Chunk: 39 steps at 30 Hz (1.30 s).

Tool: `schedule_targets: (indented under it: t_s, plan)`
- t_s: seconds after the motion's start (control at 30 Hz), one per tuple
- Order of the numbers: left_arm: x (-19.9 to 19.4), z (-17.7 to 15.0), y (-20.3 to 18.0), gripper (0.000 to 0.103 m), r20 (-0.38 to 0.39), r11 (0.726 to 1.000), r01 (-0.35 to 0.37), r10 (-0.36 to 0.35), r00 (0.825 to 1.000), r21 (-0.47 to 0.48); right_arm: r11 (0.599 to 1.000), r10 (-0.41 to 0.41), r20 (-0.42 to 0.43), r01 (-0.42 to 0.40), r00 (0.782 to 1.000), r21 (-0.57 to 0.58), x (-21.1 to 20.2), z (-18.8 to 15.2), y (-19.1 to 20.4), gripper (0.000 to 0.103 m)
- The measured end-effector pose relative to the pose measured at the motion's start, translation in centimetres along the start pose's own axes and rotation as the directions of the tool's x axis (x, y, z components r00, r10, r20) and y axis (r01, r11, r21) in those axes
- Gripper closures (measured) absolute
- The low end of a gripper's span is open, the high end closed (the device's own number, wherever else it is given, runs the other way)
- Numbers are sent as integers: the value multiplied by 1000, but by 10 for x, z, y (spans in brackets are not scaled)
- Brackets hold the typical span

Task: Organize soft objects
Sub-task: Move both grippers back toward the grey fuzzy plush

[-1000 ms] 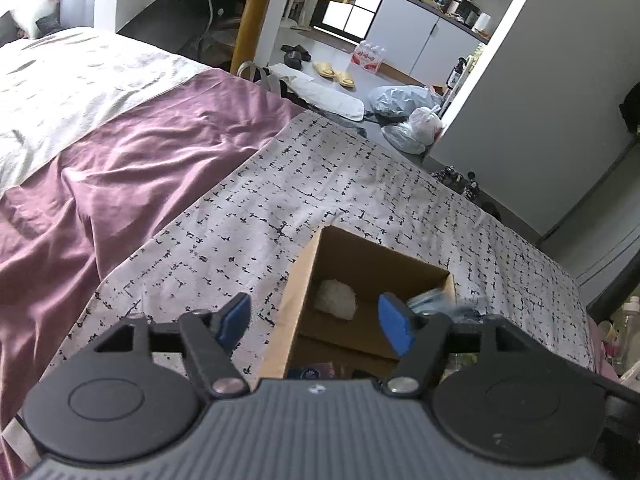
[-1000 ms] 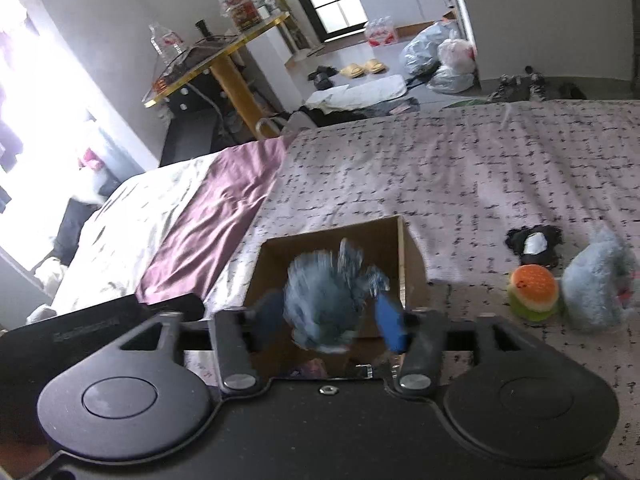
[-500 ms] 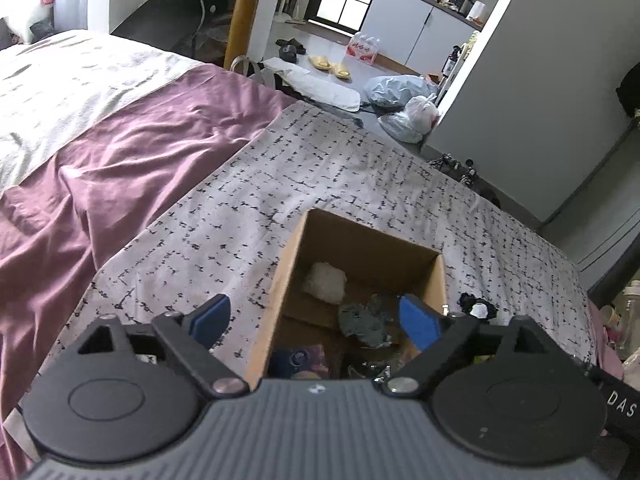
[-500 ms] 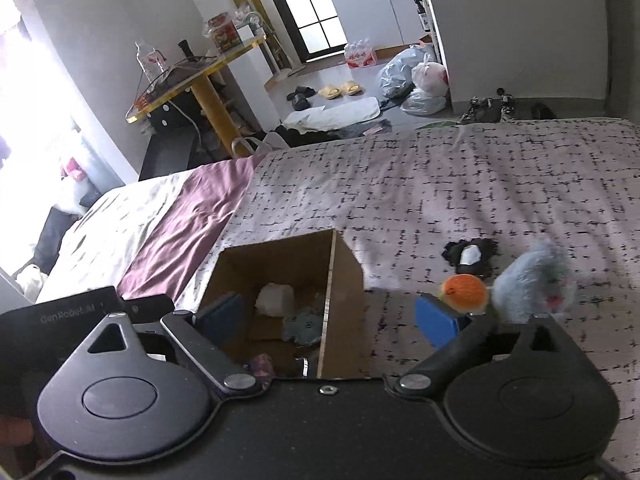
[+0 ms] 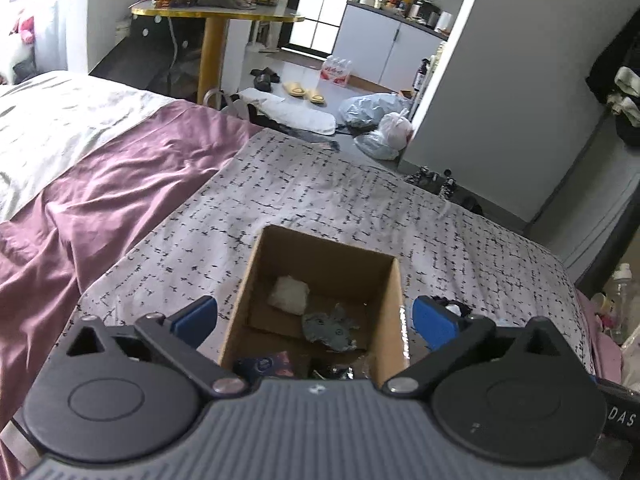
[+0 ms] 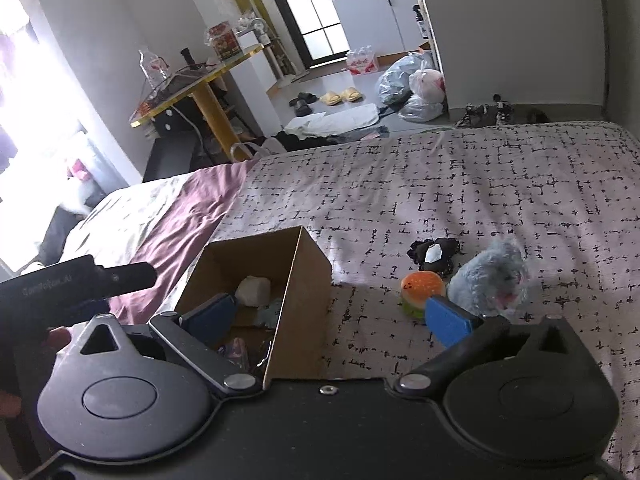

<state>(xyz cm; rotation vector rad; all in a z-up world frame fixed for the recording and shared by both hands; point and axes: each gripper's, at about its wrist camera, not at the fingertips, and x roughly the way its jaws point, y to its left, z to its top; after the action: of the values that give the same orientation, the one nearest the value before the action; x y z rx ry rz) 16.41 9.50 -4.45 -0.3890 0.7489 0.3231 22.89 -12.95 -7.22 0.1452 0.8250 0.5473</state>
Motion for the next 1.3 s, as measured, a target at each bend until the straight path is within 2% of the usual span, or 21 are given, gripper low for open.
schedule_targets:
  t_s: [0.23,0.47,0.57,0.7,1.07,1.3]
  plan:
    - [-5,-6,-18,0,-16,999,32,-31,999,23,1000,-2,3,2,1000,6,-12,0,-19,0]
    - [-9,-11,-36,0,-8,998,30,-30,1000,51,1000,-23,10,22,1000,12,-24,4,-40,0]
    - [-12,-13,-44,0,21,997,1,-2,1000,71,999,-28,6,27,1000,16,-28,6,-48,0]
    - [-10,-14,-53,0,0,997,17,-17,1000,74,1000,-28,-1,28,1000,14,-33,9,-58,0]
    - [-6,-24,-81,0,-14,995,-31,33,999,96,993,-27,15,26,1000,113,-40,7,-103,0]
    - [2,-38,-100,0,-30,992,-31,35,999,125,982,-31,12,29,999,186,-39,0,-131,0]
